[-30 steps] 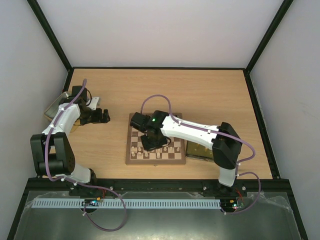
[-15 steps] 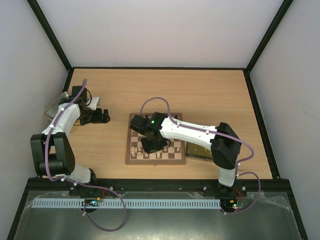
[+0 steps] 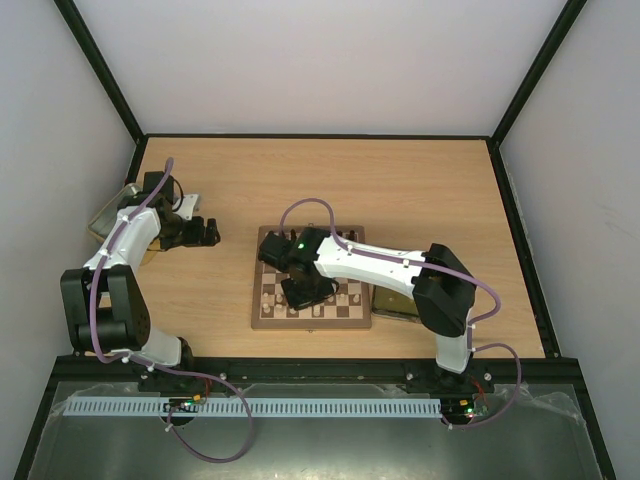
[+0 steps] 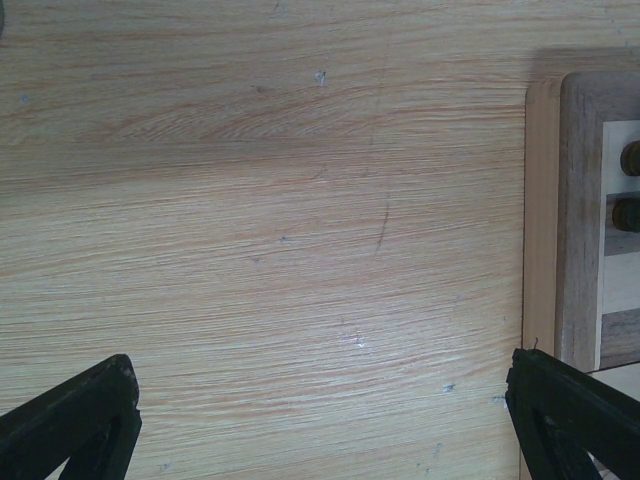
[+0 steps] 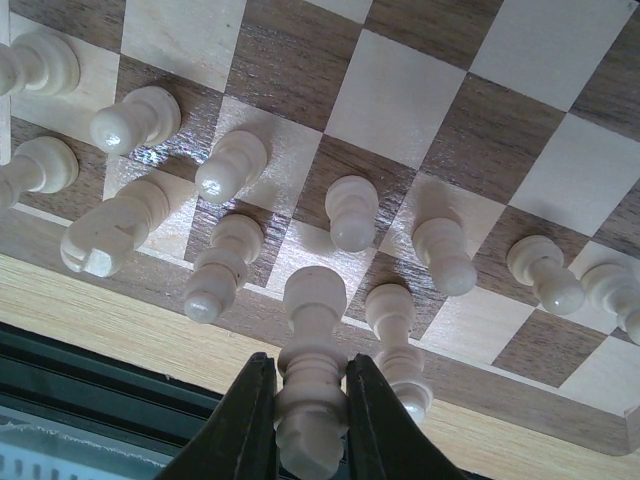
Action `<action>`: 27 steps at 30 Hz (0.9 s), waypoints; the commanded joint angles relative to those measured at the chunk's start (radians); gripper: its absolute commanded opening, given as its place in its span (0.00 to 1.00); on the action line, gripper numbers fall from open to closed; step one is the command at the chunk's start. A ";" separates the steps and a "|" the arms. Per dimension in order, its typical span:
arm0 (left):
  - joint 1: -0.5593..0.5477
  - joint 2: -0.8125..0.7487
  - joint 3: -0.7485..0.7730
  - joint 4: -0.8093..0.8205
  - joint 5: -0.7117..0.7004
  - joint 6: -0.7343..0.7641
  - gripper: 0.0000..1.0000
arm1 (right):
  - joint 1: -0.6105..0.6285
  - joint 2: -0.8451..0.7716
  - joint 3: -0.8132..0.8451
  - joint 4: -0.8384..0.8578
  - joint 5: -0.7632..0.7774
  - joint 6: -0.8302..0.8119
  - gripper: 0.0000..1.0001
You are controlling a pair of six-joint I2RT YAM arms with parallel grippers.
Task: Set up the chess pieces on the board
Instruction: Place the chess piece on the chessboard.
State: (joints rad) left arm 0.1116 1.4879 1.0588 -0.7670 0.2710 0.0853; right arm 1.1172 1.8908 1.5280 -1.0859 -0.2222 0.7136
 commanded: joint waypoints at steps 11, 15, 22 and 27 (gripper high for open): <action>-0.004 -0.020 -0.013 0.005 0.012 -0.007 1.00 | 0.010 0.024 -0.013 0.014 0.002 -0.015 0.13; -0.003 -0.020 -0.014 0.004 0.012 -0.006 1.00 | 0.009 0.028 -0.014 0.018 0.000 -0.016 0.13; -0.003 -0.019 -0.015 0.005 0.013 -0.007 0.99 | 0.009 0.029 -0.028 0.024 0.000 -0.020 0.13; -0.003 -0.017 -0.014 0.005 0.012 -0.007 1.00 | 0.007 0.030 -0.031 0.022 -0.001 -0.022 0.13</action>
State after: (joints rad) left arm 0.1116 1.4879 1.0588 -0.7605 0.2710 0.0853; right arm 1.1183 1.9060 1.5047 -1.0595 -0.2298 0.7010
